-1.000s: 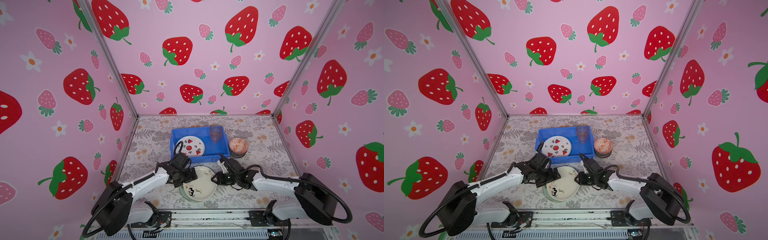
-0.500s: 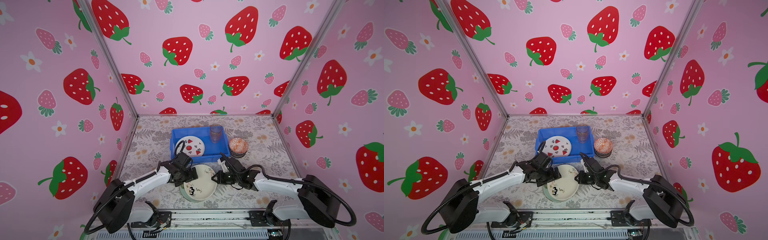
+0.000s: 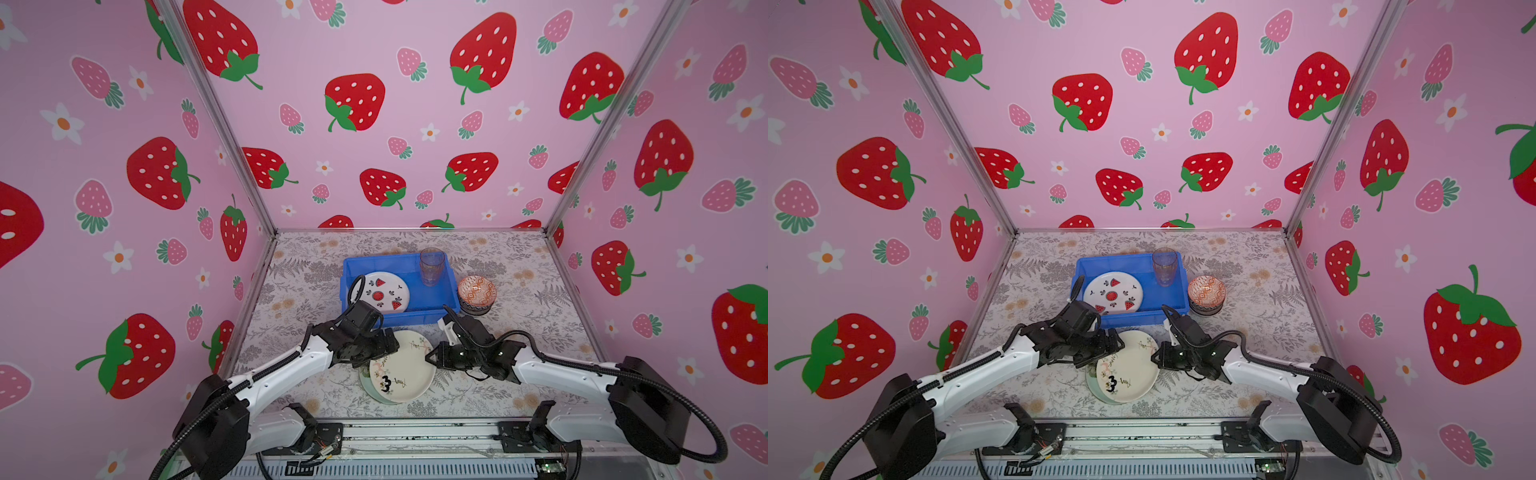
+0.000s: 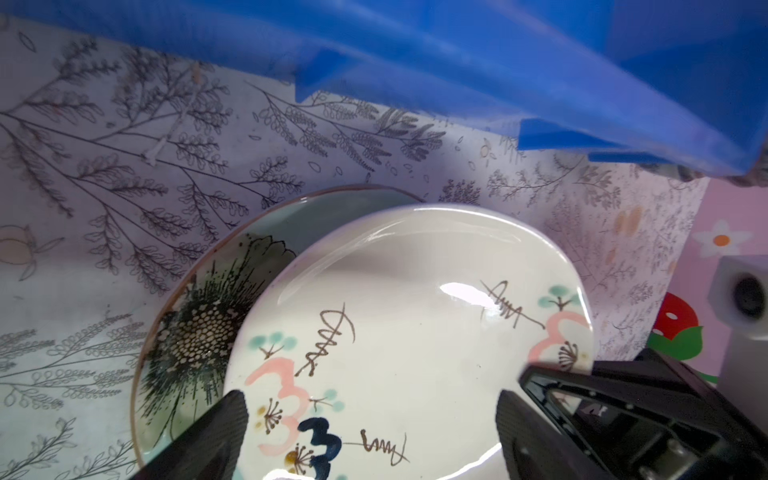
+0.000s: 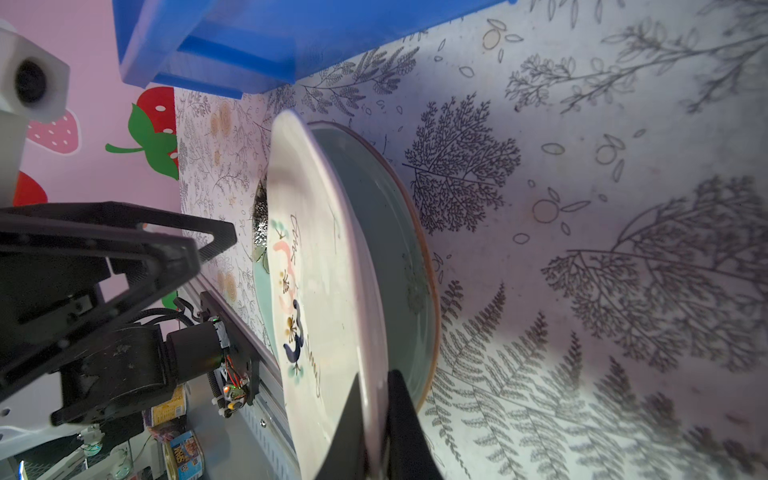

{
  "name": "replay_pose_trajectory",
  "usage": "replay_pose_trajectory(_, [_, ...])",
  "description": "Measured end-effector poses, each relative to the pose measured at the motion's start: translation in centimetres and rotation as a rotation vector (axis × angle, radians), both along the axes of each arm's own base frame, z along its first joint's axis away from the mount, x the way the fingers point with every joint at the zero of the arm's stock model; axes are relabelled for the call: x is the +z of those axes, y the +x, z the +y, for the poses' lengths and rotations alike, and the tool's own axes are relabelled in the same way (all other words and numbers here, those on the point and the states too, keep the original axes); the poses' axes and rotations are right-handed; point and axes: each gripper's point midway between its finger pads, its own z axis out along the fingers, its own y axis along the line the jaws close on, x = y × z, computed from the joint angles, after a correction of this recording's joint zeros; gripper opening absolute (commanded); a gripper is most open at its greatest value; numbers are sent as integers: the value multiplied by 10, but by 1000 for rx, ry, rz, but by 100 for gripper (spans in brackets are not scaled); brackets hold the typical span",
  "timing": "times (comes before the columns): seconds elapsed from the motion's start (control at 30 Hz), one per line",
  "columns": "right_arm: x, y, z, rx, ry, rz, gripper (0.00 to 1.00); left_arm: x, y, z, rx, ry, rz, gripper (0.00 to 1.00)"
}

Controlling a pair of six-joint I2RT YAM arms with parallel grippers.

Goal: Place the mixed dishes into the plastic bin
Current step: 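Lift the cream plate with both grippers off the green flower plate, then carry the cream plate with both grippers over the blue bin and lower it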

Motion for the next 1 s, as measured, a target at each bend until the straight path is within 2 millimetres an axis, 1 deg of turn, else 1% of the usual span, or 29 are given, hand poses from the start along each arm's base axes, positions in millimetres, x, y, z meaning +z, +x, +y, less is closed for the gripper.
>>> replay_pose_trajectory(0.07, [7, 2, -2, 5, -9, -5, 0, 7, 1, 3, 5, -7, -15, 97])
replay_pose_trajectory(0.2, [33, 12, 1, 6, 19, -36, 0, 24, 8, 18, 34, -5, -43, 97])
replay_pose_trajectory(0.3, [51, 16, 3, 9, 58, -51, 0, 40, 15, 42, 83, 2, -77, 97])
replay_pose_trajectory(0.37, [58, 19, 4, 11, 74, -51, 0, 54, 21, 59, 123, 5, -105, 97])
replay_pose_trajectory(0.5, [71, 22, 6, 18, 100, -37, 0, 88, 35, 94, 198, 15, -178, 98])
replay_pose_trajectory(0.6, [88, 29, 13, 26, 122, -38, 0, 108, 45, 114, 233, 23, -218, 98])
replay_pose_trajectory(0.67, [103, 39, 21, 34, 141, -54, 0, 116, 50, 125, 253, 29, -229, 98])
replay_pose_trajectory(0.73, [117, 53, 29, 35, 160, -78, 0, 120, 57, 134, 266, 31, -230, 98])
replay_pose_trajectory(0.83, [129, 74, 40, 28, 172, -107, 0, 125, 69, 144, 281, 31, -231, 98])
replay_pose_trajectory(0.93, [133, 96, 48, 12, 167, -123, 0, 129, 84, 151, 286, 28, -235, 97])
replay_pose_trajectory(1.0, [131, 111, 53, -3, 155, -131, 0, 134, 96, 154, 286, 26, -247, 97])
